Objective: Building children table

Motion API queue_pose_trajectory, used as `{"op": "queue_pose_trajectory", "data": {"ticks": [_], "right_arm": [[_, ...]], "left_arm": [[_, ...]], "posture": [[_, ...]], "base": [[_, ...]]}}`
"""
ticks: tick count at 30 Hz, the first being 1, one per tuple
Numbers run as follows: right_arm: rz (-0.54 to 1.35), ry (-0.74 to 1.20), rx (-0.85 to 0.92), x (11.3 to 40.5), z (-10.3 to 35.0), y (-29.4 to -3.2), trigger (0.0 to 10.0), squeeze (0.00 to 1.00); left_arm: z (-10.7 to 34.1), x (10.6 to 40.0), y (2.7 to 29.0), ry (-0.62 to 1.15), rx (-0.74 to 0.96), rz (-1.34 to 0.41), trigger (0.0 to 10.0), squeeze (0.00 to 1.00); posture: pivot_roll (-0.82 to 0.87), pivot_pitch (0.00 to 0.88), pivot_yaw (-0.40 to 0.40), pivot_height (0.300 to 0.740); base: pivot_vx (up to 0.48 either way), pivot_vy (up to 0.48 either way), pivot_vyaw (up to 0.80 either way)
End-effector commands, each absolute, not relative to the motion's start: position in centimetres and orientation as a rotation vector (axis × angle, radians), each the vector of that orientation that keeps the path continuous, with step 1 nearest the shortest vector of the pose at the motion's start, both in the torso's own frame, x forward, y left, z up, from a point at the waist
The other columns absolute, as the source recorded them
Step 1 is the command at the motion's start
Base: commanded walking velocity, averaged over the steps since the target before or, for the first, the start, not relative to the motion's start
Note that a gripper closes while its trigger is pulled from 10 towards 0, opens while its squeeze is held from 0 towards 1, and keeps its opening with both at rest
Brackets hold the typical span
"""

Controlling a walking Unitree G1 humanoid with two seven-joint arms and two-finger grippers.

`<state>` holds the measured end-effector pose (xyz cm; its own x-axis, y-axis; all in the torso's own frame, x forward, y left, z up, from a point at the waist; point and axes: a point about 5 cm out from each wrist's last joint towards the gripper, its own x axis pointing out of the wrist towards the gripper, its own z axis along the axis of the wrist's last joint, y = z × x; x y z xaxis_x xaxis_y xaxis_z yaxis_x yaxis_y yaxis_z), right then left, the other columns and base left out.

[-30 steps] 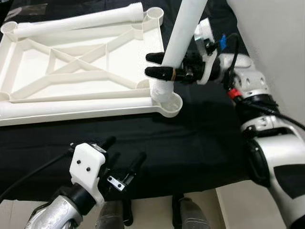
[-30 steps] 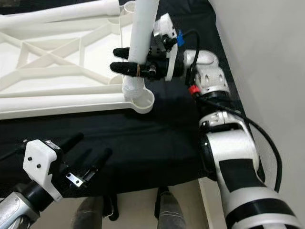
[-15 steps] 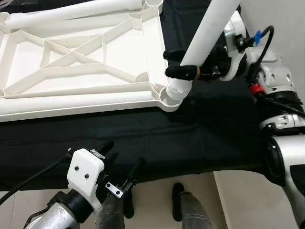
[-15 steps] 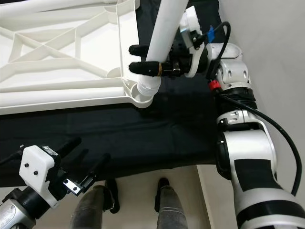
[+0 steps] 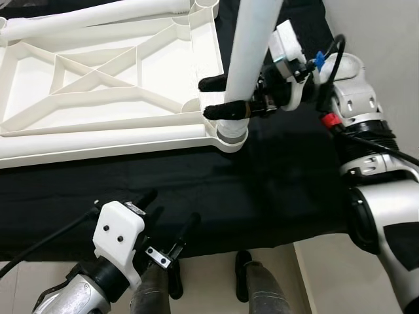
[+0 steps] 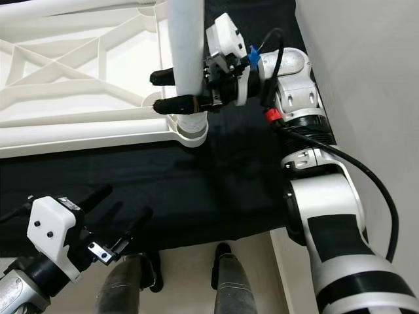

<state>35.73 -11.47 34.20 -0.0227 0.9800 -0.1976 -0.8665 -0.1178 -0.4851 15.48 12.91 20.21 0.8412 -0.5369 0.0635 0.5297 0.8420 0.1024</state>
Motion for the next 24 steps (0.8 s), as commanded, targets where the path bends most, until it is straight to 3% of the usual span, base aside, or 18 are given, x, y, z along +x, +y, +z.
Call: {"op": "queue_pose_trajectory", "data": {"ticks": [1,11,24], "right_arm": [[1.638,-0.133,-0.575,35.97,32.06,-10.89,10.0,0.0],[1.689,-0.124,-0.564,35.38,31.94,-10.7,10.0,0.0],[1.623,-0.13,-0.481,36.04,31.34,-10.85,10.0,0.0]], "left_arm": [[19.81,15.26,12.82,-0.069,0.087,-0.565,10.0,0.0],[19.74,15.43,12.67,-0.075,0.089,-0.562,10.0,0.0],[19.75,15.52,12.6,-0.08,0.1,-0.562,10.0,0.0]], "posture": [[0.07,0.465,-0.005,0.74],[0.06,0.457,-0.011,0.74],[0.06,0.46,-0.01,0.74]], "base": [[0.0,0.0,0.0],[0.0,0.0,0.0],[0.0,0.0,0.0]]}}
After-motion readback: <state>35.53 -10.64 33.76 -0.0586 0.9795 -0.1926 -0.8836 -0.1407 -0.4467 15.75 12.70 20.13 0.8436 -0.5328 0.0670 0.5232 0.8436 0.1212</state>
